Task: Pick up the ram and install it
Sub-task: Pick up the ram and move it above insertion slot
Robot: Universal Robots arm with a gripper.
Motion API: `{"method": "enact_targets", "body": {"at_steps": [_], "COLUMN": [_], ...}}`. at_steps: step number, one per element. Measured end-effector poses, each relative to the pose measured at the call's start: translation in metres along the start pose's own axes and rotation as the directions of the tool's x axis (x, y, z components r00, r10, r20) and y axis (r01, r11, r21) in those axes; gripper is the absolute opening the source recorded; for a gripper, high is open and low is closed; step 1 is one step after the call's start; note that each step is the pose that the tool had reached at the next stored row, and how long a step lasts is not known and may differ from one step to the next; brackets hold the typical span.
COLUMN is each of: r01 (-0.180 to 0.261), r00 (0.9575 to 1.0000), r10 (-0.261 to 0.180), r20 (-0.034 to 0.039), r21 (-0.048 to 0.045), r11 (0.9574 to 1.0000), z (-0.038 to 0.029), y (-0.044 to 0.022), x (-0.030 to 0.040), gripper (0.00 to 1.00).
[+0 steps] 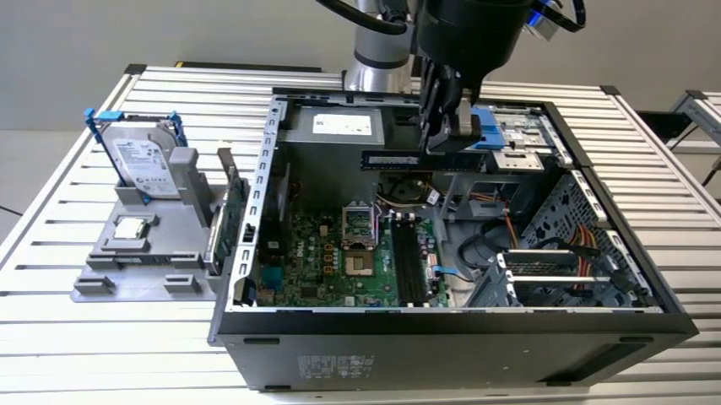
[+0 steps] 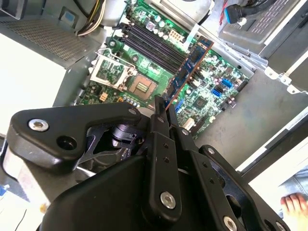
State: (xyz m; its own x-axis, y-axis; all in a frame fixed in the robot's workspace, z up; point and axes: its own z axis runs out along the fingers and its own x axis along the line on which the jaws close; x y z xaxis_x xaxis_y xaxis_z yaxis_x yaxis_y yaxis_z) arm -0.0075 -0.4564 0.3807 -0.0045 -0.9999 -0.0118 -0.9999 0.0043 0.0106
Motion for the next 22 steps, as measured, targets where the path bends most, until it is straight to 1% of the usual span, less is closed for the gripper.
{"method": "enact_targets", "body": {"at_steps": [12, 17, 22], "r01": [-0.047, -0.079, -0.111], "r00": [0.9989, 0.9969, 0.9939], "r10": [0.047, 0.079, 0.111], "r20": [0.0006, 0.0010, 0.0013], "r21": [0.0005, 0.0009, 0.0013], "r11": [0.9989, 0.9969, 0.9939], "z": [0.0000, 0.0001, 0.0000], "y": [0.0000, 0.0000, 0.0000], "x": [0.0000, 0.0000, 0.0000], "gripper": [0.00, 0.00, 0.00]}}
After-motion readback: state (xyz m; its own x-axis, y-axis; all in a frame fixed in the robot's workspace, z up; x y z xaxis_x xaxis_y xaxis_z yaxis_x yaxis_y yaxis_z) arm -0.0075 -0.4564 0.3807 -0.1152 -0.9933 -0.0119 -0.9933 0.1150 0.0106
